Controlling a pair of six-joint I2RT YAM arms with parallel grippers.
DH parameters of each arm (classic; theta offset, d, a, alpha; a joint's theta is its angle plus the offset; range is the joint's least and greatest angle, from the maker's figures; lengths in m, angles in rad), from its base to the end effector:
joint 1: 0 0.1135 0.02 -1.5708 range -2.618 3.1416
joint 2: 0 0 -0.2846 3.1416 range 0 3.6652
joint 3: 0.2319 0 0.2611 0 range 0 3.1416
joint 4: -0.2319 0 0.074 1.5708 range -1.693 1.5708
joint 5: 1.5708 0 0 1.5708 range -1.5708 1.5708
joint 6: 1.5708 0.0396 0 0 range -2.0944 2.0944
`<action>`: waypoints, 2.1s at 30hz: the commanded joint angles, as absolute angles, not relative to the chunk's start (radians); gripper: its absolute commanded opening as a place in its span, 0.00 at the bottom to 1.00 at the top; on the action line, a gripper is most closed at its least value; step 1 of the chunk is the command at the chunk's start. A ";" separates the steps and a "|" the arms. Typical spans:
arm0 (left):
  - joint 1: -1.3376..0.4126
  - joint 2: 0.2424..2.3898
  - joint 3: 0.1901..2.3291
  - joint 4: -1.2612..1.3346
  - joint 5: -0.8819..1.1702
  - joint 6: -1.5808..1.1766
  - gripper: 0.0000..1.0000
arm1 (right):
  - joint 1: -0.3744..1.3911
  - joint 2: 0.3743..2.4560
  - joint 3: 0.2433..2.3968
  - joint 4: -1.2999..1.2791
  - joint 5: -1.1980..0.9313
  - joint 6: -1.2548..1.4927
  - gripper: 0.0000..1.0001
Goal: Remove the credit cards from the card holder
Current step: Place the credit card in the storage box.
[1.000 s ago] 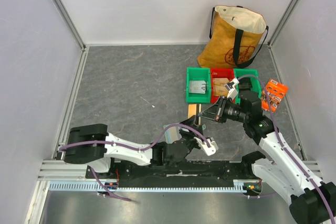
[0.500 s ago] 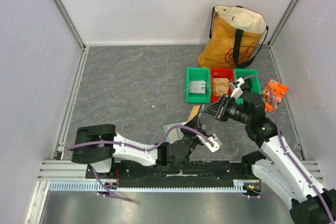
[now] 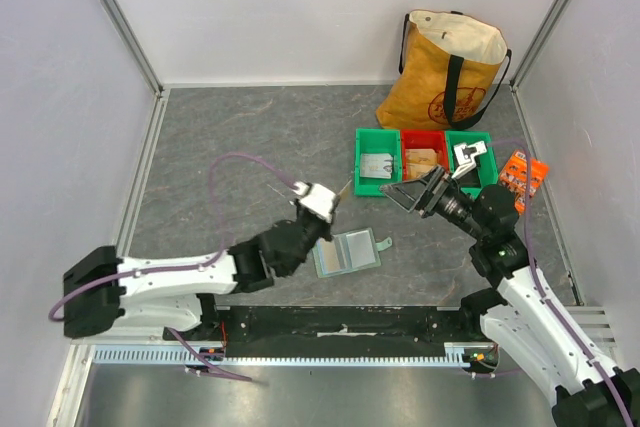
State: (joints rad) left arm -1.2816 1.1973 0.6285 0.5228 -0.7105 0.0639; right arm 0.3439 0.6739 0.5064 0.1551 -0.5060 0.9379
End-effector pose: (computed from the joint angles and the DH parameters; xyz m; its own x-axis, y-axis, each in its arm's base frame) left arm 0.1008 -0.2481 0.2874 0.0215 0.0977 -0.9950 0.5405 0.8361 0.0937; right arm 0.1506 0.0743 0.3066 -0.6126 0.5298 -0.5866 -0.4349 0.3938 0.8098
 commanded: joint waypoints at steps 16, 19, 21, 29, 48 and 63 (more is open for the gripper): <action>-0.842 0.877 0.181 0.943 -0.130 -1.044 0.02 | 0.440 0.709 0.178 0.811 -0.342 1.006 0.91; -0.842 0.900 0.179 1.017 -0.095 -1.077 0.02 | 0.521 0.729 0.153 0.821 -0.260 0.980 0.83; -0.844 0.914 0.179 1.043 -0.072 -1.098 0.02 | 0.570 0.747 0.144 0.842 -0.218 0.973 0.81; -0.842 0.956 0.184 1.078 -0.043 -1.129 0.02 | 0.629 0.825 0.150 0.930 -0.167 0.989 0.75; -0.844 1.112 0.207 1.241 -0.006 -1.218 0.02 | 0.792 1.170 0.229 1.313 -0.176 1.020 0.50; -0.842 0.934 0.198 0.936 -0.038 -1.111 0.29 | 0.779 1.028 0.224 1.105 -0.109 0.943 0.00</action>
